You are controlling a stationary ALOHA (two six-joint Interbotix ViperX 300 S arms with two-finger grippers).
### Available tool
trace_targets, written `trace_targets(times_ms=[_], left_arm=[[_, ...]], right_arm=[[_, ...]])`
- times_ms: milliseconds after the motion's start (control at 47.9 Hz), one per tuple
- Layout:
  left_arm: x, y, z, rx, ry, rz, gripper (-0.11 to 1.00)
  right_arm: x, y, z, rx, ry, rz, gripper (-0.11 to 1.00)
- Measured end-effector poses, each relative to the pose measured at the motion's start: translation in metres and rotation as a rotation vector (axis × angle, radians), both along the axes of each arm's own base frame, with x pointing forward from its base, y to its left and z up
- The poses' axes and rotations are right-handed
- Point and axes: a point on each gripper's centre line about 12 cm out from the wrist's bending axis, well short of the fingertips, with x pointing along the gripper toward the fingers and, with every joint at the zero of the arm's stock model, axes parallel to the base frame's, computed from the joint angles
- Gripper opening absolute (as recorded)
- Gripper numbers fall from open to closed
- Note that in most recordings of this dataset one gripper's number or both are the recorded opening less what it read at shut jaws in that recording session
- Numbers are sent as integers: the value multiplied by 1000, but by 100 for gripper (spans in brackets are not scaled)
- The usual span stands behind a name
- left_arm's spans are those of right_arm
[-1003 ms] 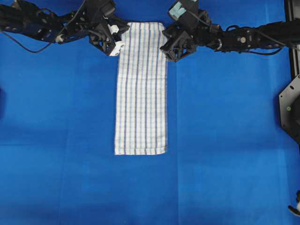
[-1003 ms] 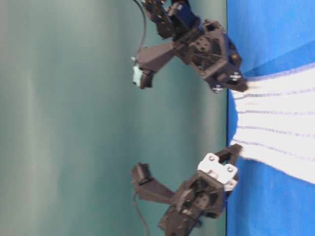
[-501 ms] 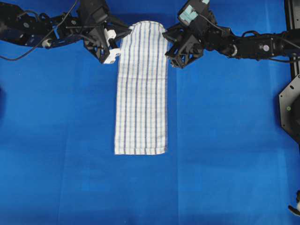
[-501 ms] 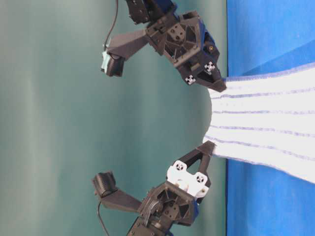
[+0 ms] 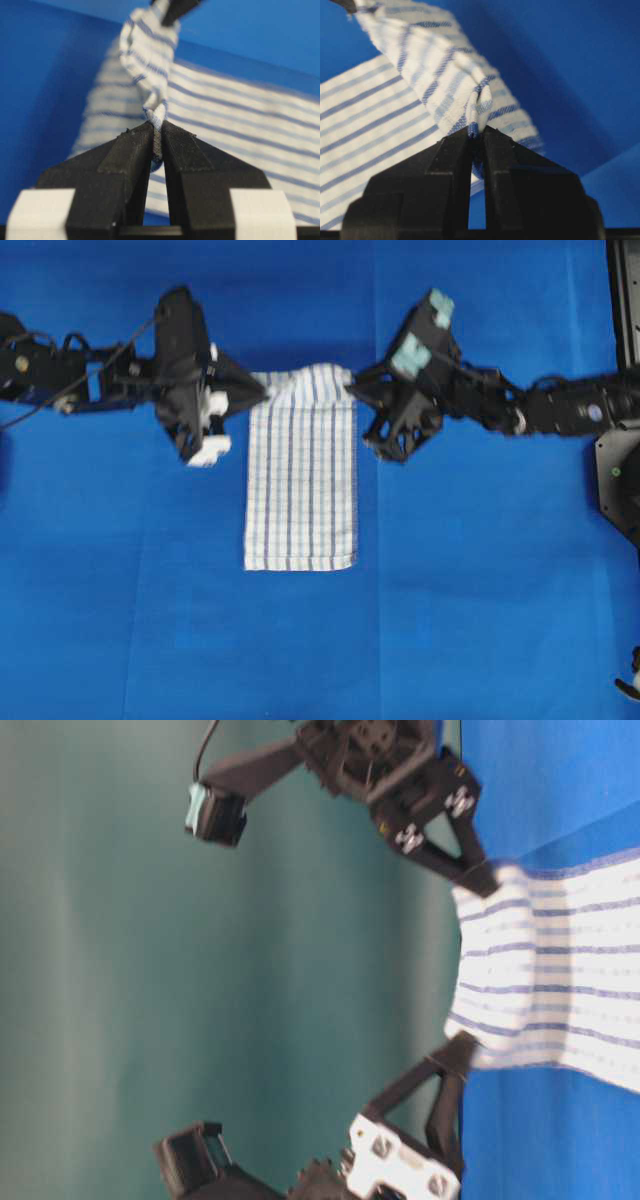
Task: Fold the blue towel.
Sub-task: 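Pull the top corners down toward the bottom end, folding the strip, then open both grippers and pull them away from the folded towel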
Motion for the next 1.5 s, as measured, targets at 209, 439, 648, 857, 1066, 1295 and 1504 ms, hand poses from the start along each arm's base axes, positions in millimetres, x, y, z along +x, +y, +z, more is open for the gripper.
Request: trace_targets(times_ms=[209,439,648,857,1066,1295,1504], left_arm=[[-1,-44,1,-54,-34,-92,5],[-2,-86,2,-94,-50,-189,5],[-5,-107,2,-102,-52,-247,5],[-6,-122,-2,-104,-53,-286,5],[-5,-123,-9,-103,-36,-289,5],[-5,-124,-13,-102,-25,-288,5],[-5,-123,-17,-111,-11,-274,5]], right_arm=[[-2,41,0,16,-17,48,8],[-3,81,0,35,-27,120,8],[-2,110,2,26,-46,170,8],[0,116,2,24,-49,184,8],[1,118,-2,21,-38,187,8],[1,120,-6,33,-20,200,8],[2,122,-8,36,-14,205,32]])
